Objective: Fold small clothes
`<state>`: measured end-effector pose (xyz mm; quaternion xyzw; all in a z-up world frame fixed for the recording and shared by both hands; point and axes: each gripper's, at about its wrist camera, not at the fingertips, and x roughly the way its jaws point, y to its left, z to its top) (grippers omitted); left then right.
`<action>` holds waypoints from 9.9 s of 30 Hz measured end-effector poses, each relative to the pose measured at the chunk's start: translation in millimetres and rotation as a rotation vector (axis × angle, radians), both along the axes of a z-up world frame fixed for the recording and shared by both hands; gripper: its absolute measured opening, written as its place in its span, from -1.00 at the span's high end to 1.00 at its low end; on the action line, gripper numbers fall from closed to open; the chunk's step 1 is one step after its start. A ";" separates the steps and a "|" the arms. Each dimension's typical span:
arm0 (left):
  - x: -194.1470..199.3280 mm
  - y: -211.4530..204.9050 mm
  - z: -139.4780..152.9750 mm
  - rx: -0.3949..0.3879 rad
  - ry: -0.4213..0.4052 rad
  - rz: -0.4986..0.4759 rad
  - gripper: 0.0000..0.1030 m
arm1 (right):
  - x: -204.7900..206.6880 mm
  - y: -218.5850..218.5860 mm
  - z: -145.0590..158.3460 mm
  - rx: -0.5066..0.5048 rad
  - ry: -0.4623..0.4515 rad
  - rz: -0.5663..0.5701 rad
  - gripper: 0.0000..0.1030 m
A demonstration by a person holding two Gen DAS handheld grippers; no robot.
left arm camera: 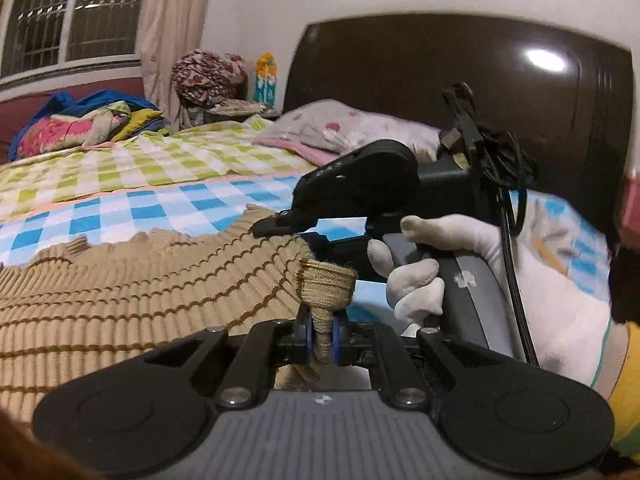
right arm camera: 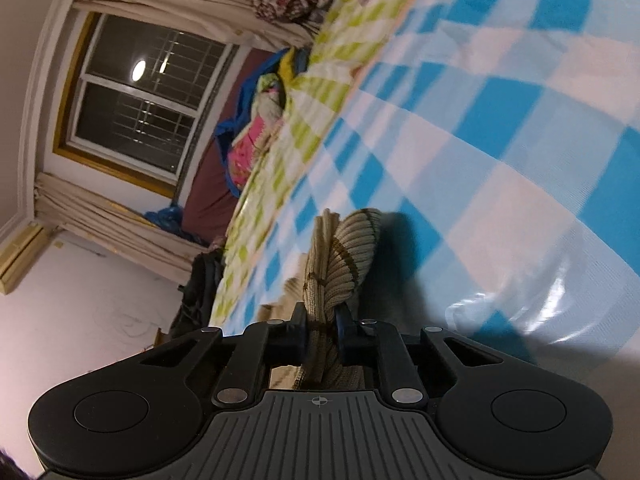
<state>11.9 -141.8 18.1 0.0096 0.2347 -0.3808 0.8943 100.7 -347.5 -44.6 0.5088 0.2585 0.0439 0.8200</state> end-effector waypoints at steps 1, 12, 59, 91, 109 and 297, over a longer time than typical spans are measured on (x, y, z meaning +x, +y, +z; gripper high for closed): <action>0.7 6.8 3.3 -0.023 0.007 0.006 0.71 | 1.0 2.4 5.2 -0.006 -0.005 0.001 0.73; 9.3 100.1 29.8 -0.219 0.026 0.157 0.72 | 27.1 70.3 73.5 -0.138 -0.077 0.065 0.74; 34.9 256.1 -6.4 -0.213 0.051 0.492 0.71 | 106.8 307.4 99.2 -0.688 -0.103 0.489 0.30; 109.6 245.2 -43.9 -0.047 0.140 0.497 0.41 | 71.8 211.8 7.3 -0.453 0.011 0.456 -0.64; 107.8 246.0 -38.7 0.031 0.110 0.604 0.01 | 70.5 208.4 1.5 -0.419 -0.017 0.485 -0.51; -71.9 -71.9 -28.0 0.361 0.102 0.207 -0.98 | -239.0 13.1 27.3 -0.881 0.311 -0.058 -0.04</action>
